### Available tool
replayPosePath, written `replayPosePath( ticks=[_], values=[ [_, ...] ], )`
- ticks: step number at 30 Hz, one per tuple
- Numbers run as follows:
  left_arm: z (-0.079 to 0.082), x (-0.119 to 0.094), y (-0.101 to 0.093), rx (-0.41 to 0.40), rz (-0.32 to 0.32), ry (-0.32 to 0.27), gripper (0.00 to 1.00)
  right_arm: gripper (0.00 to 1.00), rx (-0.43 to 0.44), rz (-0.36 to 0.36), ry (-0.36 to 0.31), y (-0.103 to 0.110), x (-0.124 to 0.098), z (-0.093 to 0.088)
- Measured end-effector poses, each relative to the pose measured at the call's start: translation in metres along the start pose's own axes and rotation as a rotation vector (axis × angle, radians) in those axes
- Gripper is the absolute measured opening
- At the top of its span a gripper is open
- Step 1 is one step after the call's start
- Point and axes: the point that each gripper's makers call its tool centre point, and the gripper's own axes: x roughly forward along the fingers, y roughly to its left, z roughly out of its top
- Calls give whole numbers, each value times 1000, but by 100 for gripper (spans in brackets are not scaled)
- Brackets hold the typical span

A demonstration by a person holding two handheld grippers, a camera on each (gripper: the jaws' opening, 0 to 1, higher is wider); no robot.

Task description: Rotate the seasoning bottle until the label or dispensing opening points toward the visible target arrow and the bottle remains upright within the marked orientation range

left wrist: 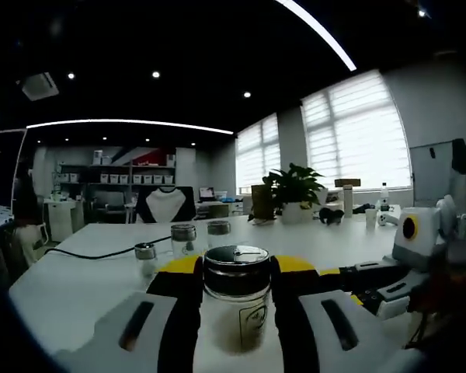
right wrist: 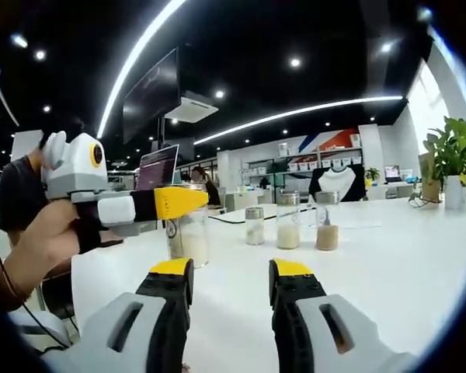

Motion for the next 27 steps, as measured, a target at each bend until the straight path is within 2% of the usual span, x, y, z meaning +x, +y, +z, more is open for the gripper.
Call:
replayPosePath(
  ticks=[9, 14, 18, 27],
  values=[
    [-2, -7, 20, -16, 39, 0, 36, 48, 6, -43, 20, -15, -4, -2],
    [-7, -8, 23, -25, 43, 8, 36, 60, 22, -56, 32, -22, -5, -2],
    [-9, -8, 24, -21, 44, 13, 36, 73, 24, -117, 51, -37, -8, -5],
    [-14, -11, 34, 16, 54, 19, 36, 83, -1, -150, 77, -48, -15, -11]
  ],
)
